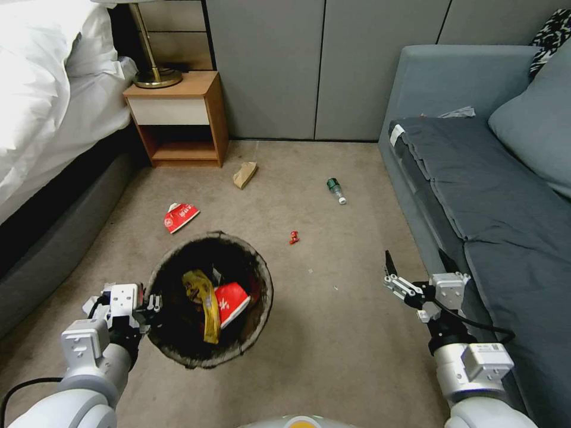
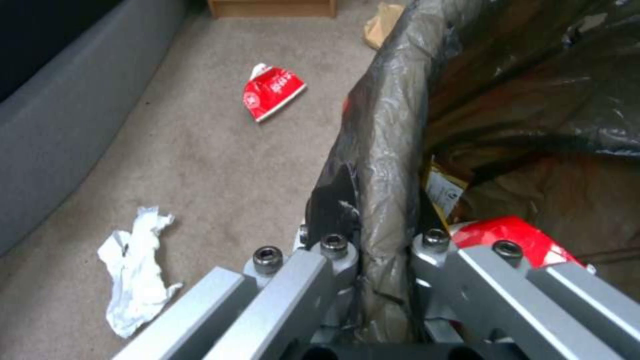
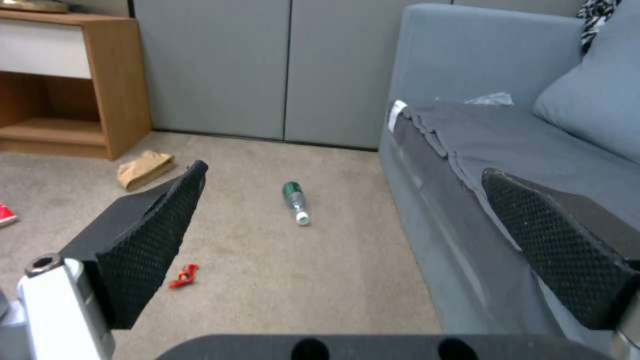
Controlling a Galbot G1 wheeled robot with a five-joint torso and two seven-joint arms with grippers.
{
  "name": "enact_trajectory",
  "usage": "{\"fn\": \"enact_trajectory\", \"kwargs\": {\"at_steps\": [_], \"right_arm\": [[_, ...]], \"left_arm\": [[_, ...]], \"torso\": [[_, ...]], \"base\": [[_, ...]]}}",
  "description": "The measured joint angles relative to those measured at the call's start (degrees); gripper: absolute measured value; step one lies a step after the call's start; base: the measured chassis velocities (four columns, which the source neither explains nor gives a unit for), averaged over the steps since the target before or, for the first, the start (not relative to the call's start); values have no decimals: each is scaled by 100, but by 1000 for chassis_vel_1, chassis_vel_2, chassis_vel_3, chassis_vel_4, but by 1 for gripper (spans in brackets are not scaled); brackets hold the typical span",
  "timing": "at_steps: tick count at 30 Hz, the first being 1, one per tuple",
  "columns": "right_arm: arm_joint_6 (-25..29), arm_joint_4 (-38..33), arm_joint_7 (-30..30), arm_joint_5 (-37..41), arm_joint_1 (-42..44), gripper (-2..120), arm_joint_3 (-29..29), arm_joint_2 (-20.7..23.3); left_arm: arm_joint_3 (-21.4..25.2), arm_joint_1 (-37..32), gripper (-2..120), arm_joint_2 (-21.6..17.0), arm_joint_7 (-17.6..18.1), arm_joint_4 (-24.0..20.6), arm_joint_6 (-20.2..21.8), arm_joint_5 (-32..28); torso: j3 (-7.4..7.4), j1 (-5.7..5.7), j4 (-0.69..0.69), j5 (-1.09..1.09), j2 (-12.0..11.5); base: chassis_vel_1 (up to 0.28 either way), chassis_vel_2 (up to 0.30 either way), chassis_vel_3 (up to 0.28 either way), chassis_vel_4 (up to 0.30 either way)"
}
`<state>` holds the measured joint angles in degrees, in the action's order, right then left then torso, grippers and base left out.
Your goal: Pick up the trash bin, then pick up the garbage from the floor and place it into the trash bin.
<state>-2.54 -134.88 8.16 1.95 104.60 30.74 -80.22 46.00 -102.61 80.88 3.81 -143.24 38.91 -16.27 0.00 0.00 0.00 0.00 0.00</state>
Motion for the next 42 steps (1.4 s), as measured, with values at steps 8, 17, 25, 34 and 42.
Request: {"fn": "enact_trajectory", "kwargs": {"at_steps": [8, 17, 25, 34, 42], "right_arm": [[170, 91, 0, -92, 85, 100, -53, -118], [158, 166, 0, -179, 4, 100, -209, -194], [143, 174, 0, -197, -6, 100, -252, -202], [142, 180, 16, -203, -4, 100, -310, -200], [139, 208, 17, -239, -22, 100, -381, -222]], "left_arm": [[-11, 50, 1, 27, 1, 0, 5, 15], [-76, 126, 1, 42, -9, 0, 30, 98], [-65, 108, 1, 11, -12, 0, 30, 93], [-73, 103, 1, 9, -14, 0, 31, 93], [-76, 94, 1, 6, -14, 0, 31, 93]], "torso": [[0, 0, 0, 0, 0], [0, 1, 0, 0, 0], [0, 0, -1, 0, 0], [0, 0, 0, 0, 0], [0, 1, 0, 0, 0]], "base": [[0, 0, 0, 0], [-13, 13, 11, -17], [0, 0, 0, 0], [0, 0, 0, 0], [-13, 14, 6, -20]]}}
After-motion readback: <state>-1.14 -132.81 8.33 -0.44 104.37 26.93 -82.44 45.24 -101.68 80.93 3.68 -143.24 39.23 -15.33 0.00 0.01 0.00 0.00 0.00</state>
